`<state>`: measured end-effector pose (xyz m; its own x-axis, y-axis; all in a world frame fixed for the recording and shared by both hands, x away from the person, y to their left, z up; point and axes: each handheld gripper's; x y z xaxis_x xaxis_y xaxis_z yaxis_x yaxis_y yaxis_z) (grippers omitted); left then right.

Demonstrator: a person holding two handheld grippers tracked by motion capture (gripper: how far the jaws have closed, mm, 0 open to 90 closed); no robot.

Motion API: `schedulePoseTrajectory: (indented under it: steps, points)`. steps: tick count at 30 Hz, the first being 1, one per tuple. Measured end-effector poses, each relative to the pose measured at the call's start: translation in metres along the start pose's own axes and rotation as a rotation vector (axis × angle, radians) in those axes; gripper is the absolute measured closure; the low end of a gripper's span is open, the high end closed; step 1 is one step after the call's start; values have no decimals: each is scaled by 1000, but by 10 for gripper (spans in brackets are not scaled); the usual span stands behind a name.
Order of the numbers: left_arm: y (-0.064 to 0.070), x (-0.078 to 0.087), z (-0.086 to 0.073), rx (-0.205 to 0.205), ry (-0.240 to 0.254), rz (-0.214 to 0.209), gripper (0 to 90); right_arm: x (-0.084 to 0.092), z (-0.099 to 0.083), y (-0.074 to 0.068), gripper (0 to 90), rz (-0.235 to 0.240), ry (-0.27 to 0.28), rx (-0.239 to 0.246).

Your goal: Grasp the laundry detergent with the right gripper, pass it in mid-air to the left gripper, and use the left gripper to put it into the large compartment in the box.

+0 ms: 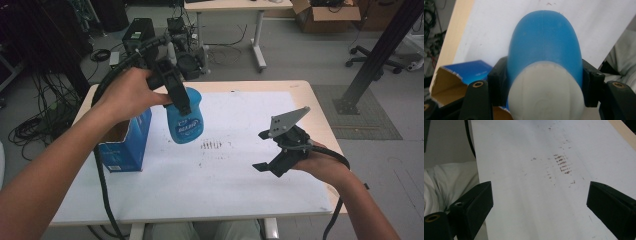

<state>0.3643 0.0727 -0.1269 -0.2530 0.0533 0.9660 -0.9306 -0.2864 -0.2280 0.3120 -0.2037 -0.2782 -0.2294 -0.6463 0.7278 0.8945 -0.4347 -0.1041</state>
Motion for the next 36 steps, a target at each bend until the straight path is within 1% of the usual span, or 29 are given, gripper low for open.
schedulePoseTrajectory:
  steps: [1,5,6,7,8,9,11,13,14,15,16,17,18,19,20,22,23,24,25,26,27,29,30,31,32,34,36]
  points:
    - [-4,5,0,29,0,7,380,4,0,0,63,-3,-8,0]
    - [-16,19,-5,127,-16,35,380,9,0,-1,63,-8,-26,1]
    - [-19,23,-7,152,-15,42,381,11,0,-1,64,-12,-32,7]
    - [-26,29,-14,212,-12,50,381,15,-1,-1,64,-20,-47,7]
    - [-29,33,-17,245,-8,55,380,16,-2,-1,64,-24,-51,8]
    - [-29,33,-17,245,-8,55,380,16,-2,-1,64,-24,-51,8]
    - [-36,39,-26,302,-7,64,380,23,-5,0,65,-30,-53,8]
    - [-42,43,-34,360,-9,77,381,24,-6,0,65,-32,-48,9]
    - [-46,45,-40,408,-21,86,381,26,-9,0,66,-32,-39,8]
    - [-46,45,-40,408,-21,86,380,26,-11,1,67,-32,-35,8]
    - [-49,47,-45,447,-23,93,380,26,-11,1,67,-32,-35,8]
    - [-53,50,-52,499,-19,103,381,26,-16,2,68,-30,-42,2]
    - [-57,53,-57,530,-20,109,381,25,-17,3,69,-32,-46,0]
    - [-57,53,-57,530,-20,109,381,25,-17,3,69,-32,-46,0]
    - [-60,56,-60,552,-27,111,381,25,-19,4,69,-34,-53,-1]
    - [-65,61,-69,616,-37,118,381,25,-21,5,70,-36,-56,-4]
    - [-70,65,-76,672,-37,129,381,27,-21,5,72,-38,-54,-5]
    - [-70,65,-76,672,-37,129,381,27,-21,5,72,-38,-54,-5]
    - [-74,68,-86,733,-39,143,381,28,-21,6,76,-39,-55,-5]
    - [-76,69,-90,759,-45,142,381,28,-21,6,76,-41,-56,-3]
    - [-76,69,-90,759,-45,142,381,28,-21,6,76,-41,-56,-3]
    - [-79,71,-99,797,-52,147,381,30,-21,6,78,-45,-60,-2]
    - [-80,72,-106,834,-50,156,381,31,-22,6,79,-45,-56,-4]
    - [-81,72,-109,850,-51,158,381,32,-22,6,79,-46,-55,-4]
    - [-81,72,-109,850,-51,158,381,32,-22,6,79,-46,-55,-4]
    - [-83,68,-115,866,-56,157,381,32,-22,7,79,-49,-54,-5]
    - [-84,61,-123,883,-56,145,381,32,-23,8,80,-51,-60,-3]
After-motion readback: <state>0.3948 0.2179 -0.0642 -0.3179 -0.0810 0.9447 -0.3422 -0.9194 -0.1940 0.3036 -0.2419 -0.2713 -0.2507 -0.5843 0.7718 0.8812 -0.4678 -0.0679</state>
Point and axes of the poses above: each handheld gripper's, and its own axes: x roughly backward along the jaws, z roughly out of its top, y roughly to its right, and after that the axes turned 14 degrees about -x, right-handed
